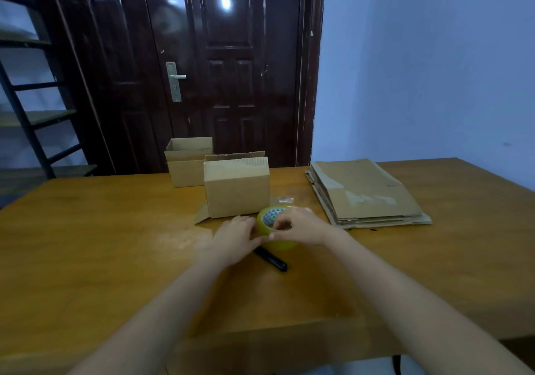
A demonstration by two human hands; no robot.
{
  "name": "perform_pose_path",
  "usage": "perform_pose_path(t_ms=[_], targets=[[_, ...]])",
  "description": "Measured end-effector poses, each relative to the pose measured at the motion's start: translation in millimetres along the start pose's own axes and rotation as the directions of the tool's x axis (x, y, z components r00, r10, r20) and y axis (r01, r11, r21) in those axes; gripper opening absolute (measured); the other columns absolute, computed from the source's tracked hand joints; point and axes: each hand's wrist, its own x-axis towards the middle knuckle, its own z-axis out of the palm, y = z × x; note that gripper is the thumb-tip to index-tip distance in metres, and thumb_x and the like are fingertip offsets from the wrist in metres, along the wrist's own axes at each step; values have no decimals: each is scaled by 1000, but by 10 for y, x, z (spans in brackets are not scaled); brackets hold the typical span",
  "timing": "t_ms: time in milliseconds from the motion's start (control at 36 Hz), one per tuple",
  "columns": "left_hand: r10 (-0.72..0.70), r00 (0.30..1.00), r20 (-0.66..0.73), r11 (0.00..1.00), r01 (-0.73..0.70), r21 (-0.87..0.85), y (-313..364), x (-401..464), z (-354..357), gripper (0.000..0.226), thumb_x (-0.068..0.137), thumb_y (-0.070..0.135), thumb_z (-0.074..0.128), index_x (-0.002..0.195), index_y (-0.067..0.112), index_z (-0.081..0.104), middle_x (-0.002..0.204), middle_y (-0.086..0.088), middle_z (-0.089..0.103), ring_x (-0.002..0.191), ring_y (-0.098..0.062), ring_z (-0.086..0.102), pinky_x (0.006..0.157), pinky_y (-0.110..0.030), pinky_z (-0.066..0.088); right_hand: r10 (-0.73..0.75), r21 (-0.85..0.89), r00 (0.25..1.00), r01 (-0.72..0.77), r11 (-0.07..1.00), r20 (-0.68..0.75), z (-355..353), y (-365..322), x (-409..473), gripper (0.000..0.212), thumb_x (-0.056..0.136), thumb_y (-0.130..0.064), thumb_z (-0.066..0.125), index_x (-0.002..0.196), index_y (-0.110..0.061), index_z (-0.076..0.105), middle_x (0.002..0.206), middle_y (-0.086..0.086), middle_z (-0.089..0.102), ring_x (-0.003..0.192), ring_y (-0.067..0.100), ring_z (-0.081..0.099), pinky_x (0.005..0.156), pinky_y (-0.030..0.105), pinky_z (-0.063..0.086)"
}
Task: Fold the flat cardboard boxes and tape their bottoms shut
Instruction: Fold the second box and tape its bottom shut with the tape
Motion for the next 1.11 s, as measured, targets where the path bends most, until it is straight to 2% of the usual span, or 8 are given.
perform_pose_path(t_ms=[167,333,472,667,722,833,917,1111], targets=[[-23,1000,19,991,25,-128,6,5,-19,18,93,32,55,82,18,55,87,1,61,80,-18,56,66,-33,45,-13,-137,1000,17,990,28,5,-21,-44,11,87,-40,60,88,-29,57,92,-11,57,89,10,48,98,37,29],[20,999,28,973,-14,-231,-36,42,-33,19,94,23,55,75,19,54,82,1,63,78,-17,57,71,-35,47,-6,-131,999,10,991,34,-90,10,-85,13,88,-35,61,82,-24,59,78,-9,55,76,14,49,76,30,33],[40,998,48,874,-12,-487,48,130,-217,18,93,16,55,76,10,59,77,5,61,75,-9,56,71,-23,46,59,36,998,-60,998,7,-356,108,-133,26,87,-31,64,110,-18,66,110,-3,63,99,14,53,84,31,42],[160,980,118,593,1,-805,205,317,-723,18,92,8,56,77,10,64,74,0,67,68,-4,62,68,-13,48,42,452,999,-26,892,-26,-929,105,-303,12,89,-14,62,96,-6,66,86,-2,58,80,7,53,74,17,40],[211,972,102,596,-45,-802,225,381,-878,18,93,11,55,78,10,65,78,-1,68,73,-4,62,72,-11,47,21,478,1000,-13,878,-11,-1103,110,-334,12,90,-13,61,97,-5,66,88,-3,59,80,4,54,74,11,40],[273,961,54,621,-133,-773,238,528,-1193,13,91,6,58,83,-1,65,82,-11,68,79,-10,65,78,-15,48,-22,468,1000,10,884,20,-1349,137,-298,12,81,-29,62,90,-22,67,88,-11,63,85,2,57,82,18,42],[309,950,53,611,-156,-776,215,622,-1408,10,90,6,59,84,1,65,84,-13,69,81,-15,65,81,-22,51,-28,501,999,34,865,-19,-1491,164,-254,18,78,-27,61,93,-20,66,87,-10,64,84,2,59,80,15,44],[214,977,-18,674,-161,-721,-21,682,-1765,17,90,4,59,88,-13,62,78,-9,71,73,-18,64,70,-23,52,-27,399,977,111,910,-212,-1661,316,-190,16,73,-19,67,89,-22,66,97,2,61,95,15,57,89,25,41]])
